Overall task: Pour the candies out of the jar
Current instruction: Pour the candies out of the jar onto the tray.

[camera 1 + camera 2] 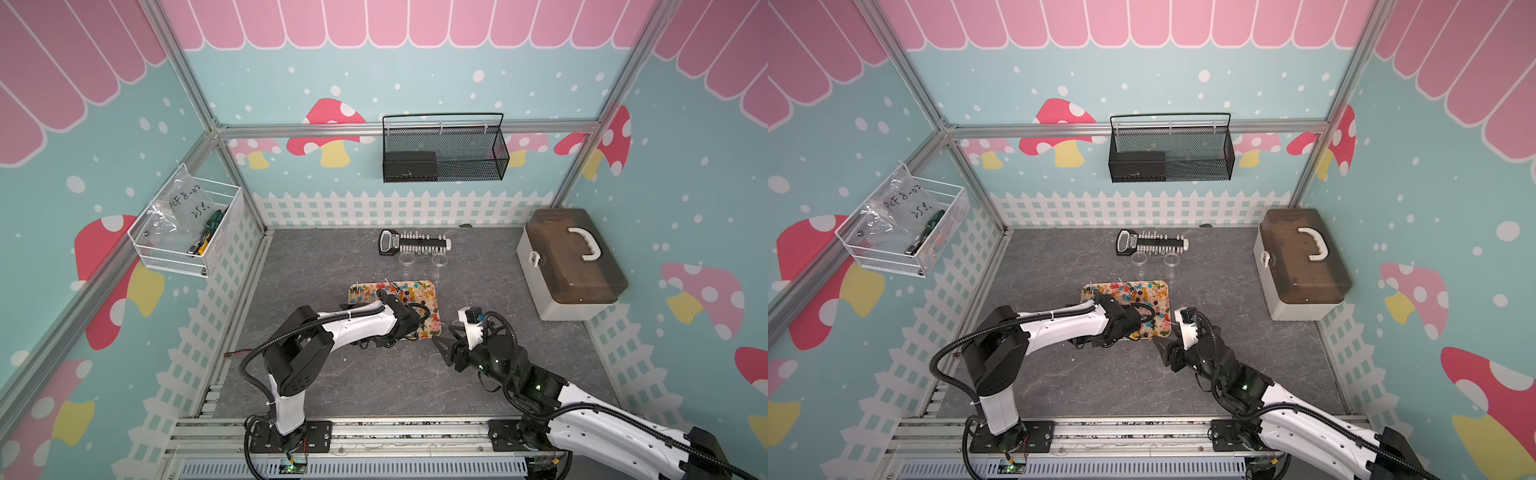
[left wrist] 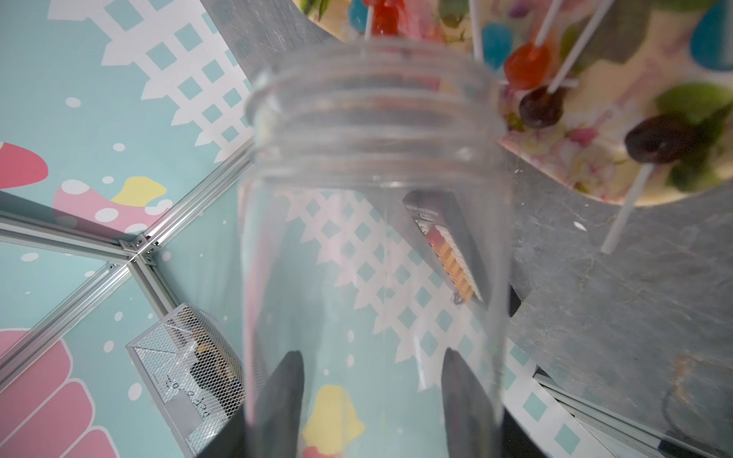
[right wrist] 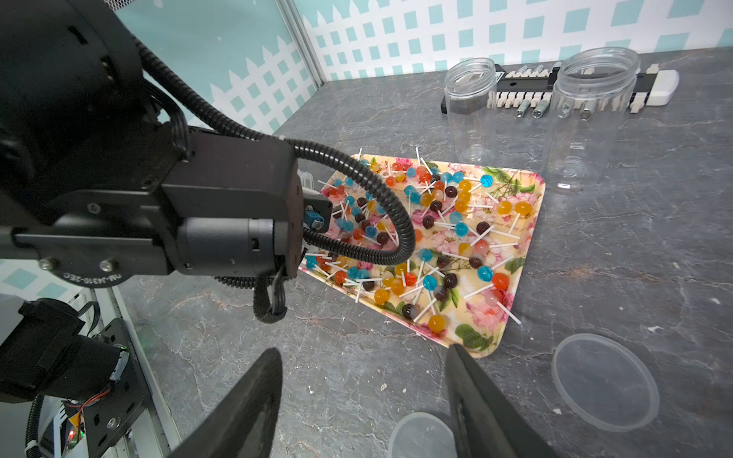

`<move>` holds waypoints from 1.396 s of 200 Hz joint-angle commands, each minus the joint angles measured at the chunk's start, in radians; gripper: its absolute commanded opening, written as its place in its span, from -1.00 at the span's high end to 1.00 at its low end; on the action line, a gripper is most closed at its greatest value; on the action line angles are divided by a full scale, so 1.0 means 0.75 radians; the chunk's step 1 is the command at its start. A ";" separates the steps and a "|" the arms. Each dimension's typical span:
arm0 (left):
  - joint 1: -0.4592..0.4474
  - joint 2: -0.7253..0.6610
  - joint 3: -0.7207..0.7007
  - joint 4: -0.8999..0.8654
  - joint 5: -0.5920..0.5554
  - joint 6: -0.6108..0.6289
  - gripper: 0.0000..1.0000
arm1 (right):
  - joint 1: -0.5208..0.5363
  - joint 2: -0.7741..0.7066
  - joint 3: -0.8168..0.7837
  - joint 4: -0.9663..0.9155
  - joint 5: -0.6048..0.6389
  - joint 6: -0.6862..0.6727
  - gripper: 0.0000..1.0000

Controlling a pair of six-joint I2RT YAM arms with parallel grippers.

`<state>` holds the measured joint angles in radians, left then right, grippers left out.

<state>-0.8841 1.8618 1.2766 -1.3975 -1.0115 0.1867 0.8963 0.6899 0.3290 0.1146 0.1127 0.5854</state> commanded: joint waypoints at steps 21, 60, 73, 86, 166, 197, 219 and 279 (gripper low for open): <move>0.009 -0.059 -0.008 0.004 -0.048 0.011 0.19 | -0.007 -0.031 -0.011 -0.041 0.013 0.035 -0.27; 0.013 -0.122 0.021 0.004 0.037 -0.046 0.19 | -0.008 -0.062 0.065 -0.188 -0.018 0.063 -0.25; 0.017 -0.156 0.023 0.015 0.080 -0.081 0.19 | -0.007 -0.078 0.118 -0.289 -0.031 0.070 -0.23; 0.020 -0.203 0.015 0.038 0.141 -0.121 0.19 | -0.007 -0.100 0.174 -0.395 -0.034 0.076 -0.22; 0.066 -0.762 -0.178 0.413 0.594 -0.196 0.20 | -0.007 -0.097 0.558 -0.740 -0.006 0.118 -0.18; 0.108 -0.927 -0.157 0.523 0.823 -0.210 0.19 | -0.007 0.069 0.773 -0.756 -0.020 0.050 -0.19; 0.111 -1.054 -0.172 0.631 1.040 -0.214 0.19 | -0.007 0.222 0.956 -0.777 -0.093 -0.041 -0.18; 0.140 -1.438 -0.467 1.049 1.567 -0.249 0.13 | -0.024 0.664 1.567 -1.043 -0.328 -0.301 -0.13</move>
<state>-0.7906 0.8532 0.9932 -0.7715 -0.0418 0.0235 0.8917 1.1080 1.3632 -0.5476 -0.0231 0.4755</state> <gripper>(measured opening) 0.564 0.567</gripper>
